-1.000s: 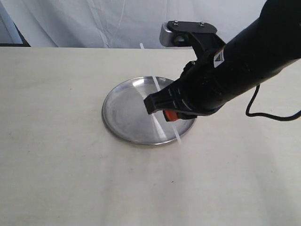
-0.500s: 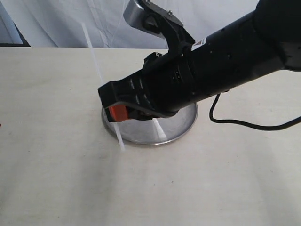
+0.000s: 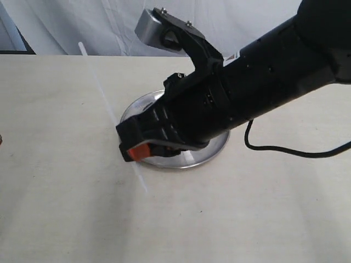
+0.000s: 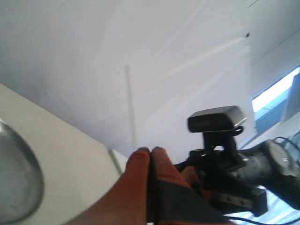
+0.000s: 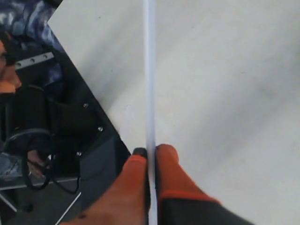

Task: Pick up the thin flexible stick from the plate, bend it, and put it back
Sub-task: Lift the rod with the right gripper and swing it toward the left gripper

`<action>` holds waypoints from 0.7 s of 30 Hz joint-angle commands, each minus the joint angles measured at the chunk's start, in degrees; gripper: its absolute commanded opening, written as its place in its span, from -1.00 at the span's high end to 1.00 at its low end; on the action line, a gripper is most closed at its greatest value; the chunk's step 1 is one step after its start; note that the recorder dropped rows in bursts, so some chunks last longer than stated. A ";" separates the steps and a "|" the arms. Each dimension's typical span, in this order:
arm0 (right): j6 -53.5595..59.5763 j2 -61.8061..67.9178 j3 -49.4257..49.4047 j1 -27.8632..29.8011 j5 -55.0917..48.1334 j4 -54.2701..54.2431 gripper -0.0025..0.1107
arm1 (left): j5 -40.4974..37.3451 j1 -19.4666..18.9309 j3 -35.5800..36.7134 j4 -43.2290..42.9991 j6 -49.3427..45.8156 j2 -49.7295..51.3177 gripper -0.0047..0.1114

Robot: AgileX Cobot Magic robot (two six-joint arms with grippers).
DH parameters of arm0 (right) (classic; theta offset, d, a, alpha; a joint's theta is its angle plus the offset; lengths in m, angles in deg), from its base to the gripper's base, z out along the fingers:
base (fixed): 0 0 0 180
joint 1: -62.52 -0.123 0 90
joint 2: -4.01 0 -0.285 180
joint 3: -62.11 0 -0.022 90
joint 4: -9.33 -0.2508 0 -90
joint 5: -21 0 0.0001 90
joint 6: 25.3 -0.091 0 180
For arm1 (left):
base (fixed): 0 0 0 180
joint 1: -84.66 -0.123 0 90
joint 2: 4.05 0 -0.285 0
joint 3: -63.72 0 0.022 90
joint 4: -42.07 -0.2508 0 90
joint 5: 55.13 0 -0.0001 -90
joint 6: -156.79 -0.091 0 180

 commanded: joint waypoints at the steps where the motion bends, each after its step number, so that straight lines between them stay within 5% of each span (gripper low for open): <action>1: 5.47 -0.36 -0.19 -0.12 -3.61 -2.37 0.97 | 4.86 0.10 -0.27 4.59 -3.73 -0.19 0.92; 16: 10.99 -0.11 -0.19 -3.39 -4.38 -9.65 0.97 | 5.38 0.10 -0.27 -1.69 0.75 -0.19 0.92; 21: 11.48 2.16 -0.19 -8.30 -0.78 -10.39 0.97 | 5.75 0.10 -0.27 -5.11 2.69 -0.19 0.57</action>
